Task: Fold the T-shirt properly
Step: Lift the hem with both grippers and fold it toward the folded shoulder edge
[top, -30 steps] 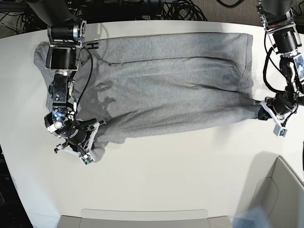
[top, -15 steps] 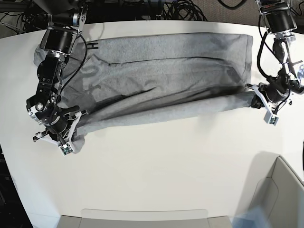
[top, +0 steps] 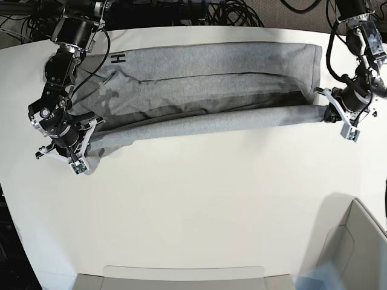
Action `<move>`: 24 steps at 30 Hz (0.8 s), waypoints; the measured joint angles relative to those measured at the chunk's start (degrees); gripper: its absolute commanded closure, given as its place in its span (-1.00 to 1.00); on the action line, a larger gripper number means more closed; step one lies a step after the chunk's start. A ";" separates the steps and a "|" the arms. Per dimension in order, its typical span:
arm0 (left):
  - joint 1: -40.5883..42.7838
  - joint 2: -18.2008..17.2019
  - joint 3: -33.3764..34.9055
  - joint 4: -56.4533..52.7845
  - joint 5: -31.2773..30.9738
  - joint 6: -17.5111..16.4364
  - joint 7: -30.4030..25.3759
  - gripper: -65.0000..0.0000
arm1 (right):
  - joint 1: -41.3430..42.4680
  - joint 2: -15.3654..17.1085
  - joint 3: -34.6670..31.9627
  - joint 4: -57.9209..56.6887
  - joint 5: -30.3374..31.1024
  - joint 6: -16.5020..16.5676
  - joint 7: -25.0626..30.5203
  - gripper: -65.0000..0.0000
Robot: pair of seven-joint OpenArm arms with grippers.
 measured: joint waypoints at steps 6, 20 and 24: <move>3.76 0.70 -0.59 0.81 -0.02 -0.02 0.63 1.00 | -4.00 0.00 0.02 3.98 0.02 0.00 0.11 1.00; 12.02 2.43 -0.94 6.69 -0.33 -0.31 0.20 1.00 | -7.96 -0.35 4.04 10.01 0.28 0.00 -6.27 1.00; 13.60 3.28 -0.96 6.71 -0.04 -0.15 0.04 1.00 | -11.04 -0.50 4.09 10.97 0.02 0.00 -6.58 1.00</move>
